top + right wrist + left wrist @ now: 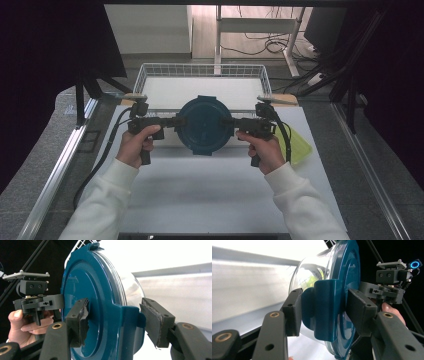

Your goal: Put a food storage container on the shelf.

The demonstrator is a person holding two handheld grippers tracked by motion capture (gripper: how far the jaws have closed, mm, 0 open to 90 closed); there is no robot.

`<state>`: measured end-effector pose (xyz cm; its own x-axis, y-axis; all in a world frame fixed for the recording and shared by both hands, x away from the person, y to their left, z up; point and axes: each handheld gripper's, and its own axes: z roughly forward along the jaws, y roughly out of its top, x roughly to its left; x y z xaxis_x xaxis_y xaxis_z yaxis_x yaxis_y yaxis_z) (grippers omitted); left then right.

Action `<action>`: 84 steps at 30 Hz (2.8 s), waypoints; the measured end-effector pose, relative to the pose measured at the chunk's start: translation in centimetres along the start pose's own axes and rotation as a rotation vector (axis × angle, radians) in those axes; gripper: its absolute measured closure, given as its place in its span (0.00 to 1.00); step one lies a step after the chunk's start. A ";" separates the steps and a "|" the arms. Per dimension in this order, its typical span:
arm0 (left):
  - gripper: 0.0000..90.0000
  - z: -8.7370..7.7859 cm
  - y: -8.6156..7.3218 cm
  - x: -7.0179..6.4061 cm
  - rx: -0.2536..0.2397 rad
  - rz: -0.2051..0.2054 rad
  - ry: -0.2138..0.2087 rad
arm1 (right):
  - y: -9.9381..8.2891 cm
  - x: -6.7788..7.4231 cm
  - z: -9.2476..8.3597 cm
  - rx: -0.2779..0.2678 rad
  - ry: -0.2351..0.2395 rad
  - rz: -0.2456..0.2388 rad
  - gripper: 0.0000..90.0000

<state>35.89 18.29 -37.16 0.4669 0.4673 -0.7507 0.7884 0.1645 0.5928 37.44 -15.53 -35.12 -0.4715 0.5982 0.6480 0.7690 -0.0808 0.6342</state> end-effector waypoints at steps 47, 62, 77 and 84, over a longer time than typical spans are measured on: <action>0.54 1.4 10.7 0.5 -0.051 -0.023 -0.006 | 11.7 0.8 2.0 -0.024 -0.016 -0.037 0.45; 0.54 2.7 11.4 3.1 -0.036 -0.093 -0.009 | 12.2 -1.3 3.8 0.015 -0.031 0.025 0.45; 0.51 4.2 11.7 5.6 -0.063 -0.210 -0.051 | 13.0 -4.0 5.4 0.034 -0.023 0.169 0.43; 0.51 4.3 11.7 5.6 -0.069 -0.206 -0.052 | 13.0 -4.1 5.4 0.030 -0.026 0.179 0.42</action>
<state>49.47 19.12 -35.70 0.3198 0.3725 -0.8712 0.8409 0.3121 0.4422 51.69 -14.68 -31.81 -0.3155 0.5965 0.7380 0.8521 -0.1643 0.4970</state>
